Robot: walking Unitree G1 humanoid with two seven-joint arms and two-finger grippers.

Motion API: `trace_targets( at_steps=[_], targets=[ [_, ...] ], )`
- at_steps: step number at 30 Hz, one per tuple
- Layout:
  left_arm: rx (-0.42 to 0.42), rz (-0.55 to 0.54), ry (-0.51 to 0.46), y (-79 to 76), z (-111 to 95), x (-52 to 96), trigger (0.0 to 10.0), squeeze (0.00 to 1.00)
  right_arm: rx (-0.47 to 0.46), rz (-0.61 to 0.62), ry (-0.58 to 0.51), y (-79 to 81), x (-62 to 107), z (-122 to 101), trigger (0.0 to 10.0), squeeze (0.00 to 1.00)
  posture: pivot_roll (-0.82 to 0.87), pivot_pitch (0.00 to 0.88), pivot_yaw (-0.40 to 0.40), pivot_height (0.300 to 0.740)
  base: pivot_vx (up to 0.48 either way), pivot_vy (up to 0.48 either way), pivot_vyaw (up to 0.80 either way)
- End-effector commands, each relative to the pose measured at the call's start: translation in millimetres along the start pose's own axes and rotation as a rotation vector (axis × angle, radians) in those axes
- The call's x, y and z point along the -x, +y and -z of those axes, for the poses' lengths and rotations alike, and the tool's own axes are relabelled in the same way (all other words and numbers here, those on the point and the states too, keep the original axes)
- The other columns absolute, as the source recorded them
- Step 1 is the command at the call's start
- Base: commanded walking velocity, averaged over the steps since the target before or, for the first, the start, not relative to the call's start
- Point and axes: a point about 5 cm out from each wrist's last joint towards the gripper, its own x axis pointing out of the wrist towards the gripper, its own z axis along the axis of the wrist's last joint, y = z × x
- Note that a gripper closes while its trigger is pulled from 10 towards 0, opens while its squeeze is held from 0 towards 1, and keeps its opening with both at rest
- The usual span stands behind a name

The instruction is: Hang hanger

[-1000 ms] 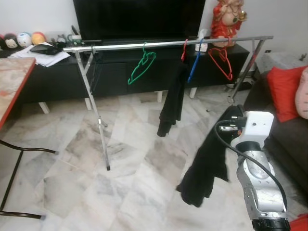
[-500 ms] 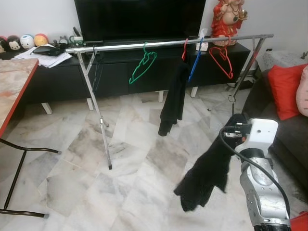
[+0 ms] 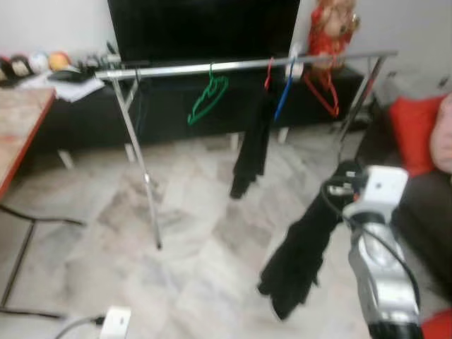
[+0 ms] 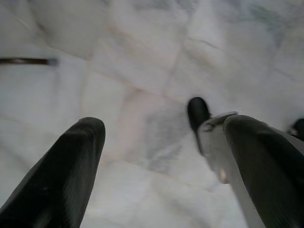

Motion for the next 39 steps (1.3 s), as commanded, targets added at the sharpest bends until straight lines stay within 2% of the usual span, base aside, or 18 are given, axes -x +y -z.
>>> trace_targets(
  at_steps=[1, 4, 34, 35, 37, 39],
  targets=[
    [0.009, -0.004, 0.050, 1.0, 12.6, 2.1, 10.0, 0.00, -0.024, -0.015, -0.034, 6.4, -0.9, -7.2, 10.0, 0.00, -0.02, 0.000, -0.140, 0.740, 0.000, 0.000, 0.00],
    [0.023, -0.017, 0.047, 3.4, 10.8, 1.8, 10.0, 0.00, -0.012, -0.059, -0.024, 7.5, 2.6, -6.7, 10.0, 0.00, 0.01, 0.000, -0.174, 0.740, 0.000, 0.000, 0.00],
    [0.023, -0.017, 0.047, 3.4, 10.8, 1.8, 10.0, 0.00, -0.012, -0.059, -0.024, 7.5, 2.6, -6.7, 10.0, 0.00, 0.01, 0.000, -0.174, 0.740, 0.000, 0.000, 0.00],
    [-0.013, -0.008, 0.032, 3.8, 8.3, 1.6, 10.0, 0.00, -0.018, -0.024, 0.011, -2.1, 4.0, 7.6, 10.0, 0.00, 0.03, 0.000, -0.023, 0.740, 0.000, 0.000, 0.00],
    [-0.077, 0.008, 0.014, 5.7, 9.9, 3.0, 10.0, 0.00, -0.043, 0.036, 0.055, -7.1, 7.1, 28.8, 10.0, 0.00, 0.04, 0.000, -0.011, 0.740, 0.000, 0.000, 0.00],
    [-0.079, 0.005, 0.017, 9.2, 12.0, 3.8, 10.0, 0.00, -0.055, 0.026, 0.058, 0.5, 8.9, 30.2, 10.0, 0.00, 0.03, 0.000, -0.006, 0.740, 0.000, 0.000, 0.00]
  ],
)
